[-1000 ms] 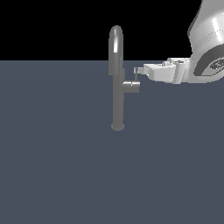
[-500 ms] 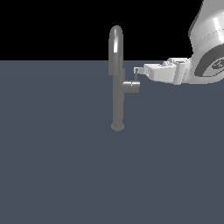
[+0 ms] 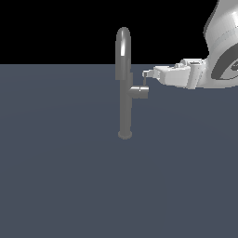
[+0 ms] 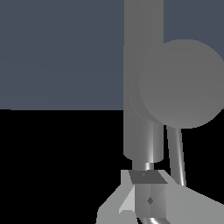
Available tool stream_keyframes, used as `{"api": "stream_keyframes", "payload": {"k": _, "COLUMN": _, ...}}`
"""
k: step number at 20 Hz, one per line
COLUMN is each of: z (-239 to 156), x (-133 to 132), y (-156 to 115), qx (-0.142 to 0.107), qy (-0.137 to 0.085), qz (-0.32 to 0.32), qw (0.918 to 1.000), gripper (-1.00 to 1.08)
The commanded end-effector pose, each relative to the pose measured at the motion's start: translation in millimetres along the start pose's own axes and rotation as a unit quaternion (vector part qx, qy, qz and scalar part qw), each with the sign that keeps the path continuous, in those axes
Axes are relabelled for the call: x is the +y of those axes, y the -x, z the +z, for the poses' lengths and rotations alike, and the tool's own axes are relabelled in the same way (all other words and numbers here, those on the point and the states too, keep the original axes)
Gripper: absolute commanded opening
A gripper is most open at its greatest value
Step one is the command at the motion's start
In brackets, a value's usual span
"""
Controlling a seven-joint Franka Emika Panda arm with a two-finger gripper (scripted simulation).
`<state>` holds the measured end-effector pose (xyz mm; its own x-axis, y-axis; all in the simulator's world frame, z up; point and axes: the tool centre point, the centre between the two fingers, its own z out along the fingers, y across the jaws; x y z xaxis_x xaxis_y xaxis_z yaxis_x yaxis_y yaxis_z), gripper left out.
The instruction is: Turn on the faucet by rotating a designated handle.
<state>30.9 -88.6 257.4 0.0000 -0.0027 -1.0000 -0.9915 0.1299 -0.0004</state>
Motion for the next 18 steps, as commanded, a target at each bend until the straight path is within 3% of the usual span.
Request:
{"api": "stream_keyframes", "payload": {"k": 1, "z": -0.2, "x": 7.3, "y": 0.1, "qx": -0.001, "qy": 0.001, "qz": 0.001, "qw": 1.0, "gripper": -1.0}}
{"api": "stream_keyframes", "payload": {"k": 9, "z": -0.2, "x": 32.6, "y": 0.9, "qx": -0.001, "qy": 0.002, "qz": 0.001, "qw": 1.0, "gripper": -1.0}}
{"api": "stream_keyframes", "payload": {"k": 11, "z": -0.1, "x": 25.5, "y": 3.1, "qx": 0.001, "qy": -0.001, "qz": -0.004, "qw": 1.0, "gripper": -1.0}}
{"api": "stream_keyframes", "payload": {"k": 18, "z": -0.2, "x": 51.1, "y": -10.3, "qx": -0.001, "qy": 0.001, "qz": -0.001, "qw": 1.0, "gripper": -1.0}}
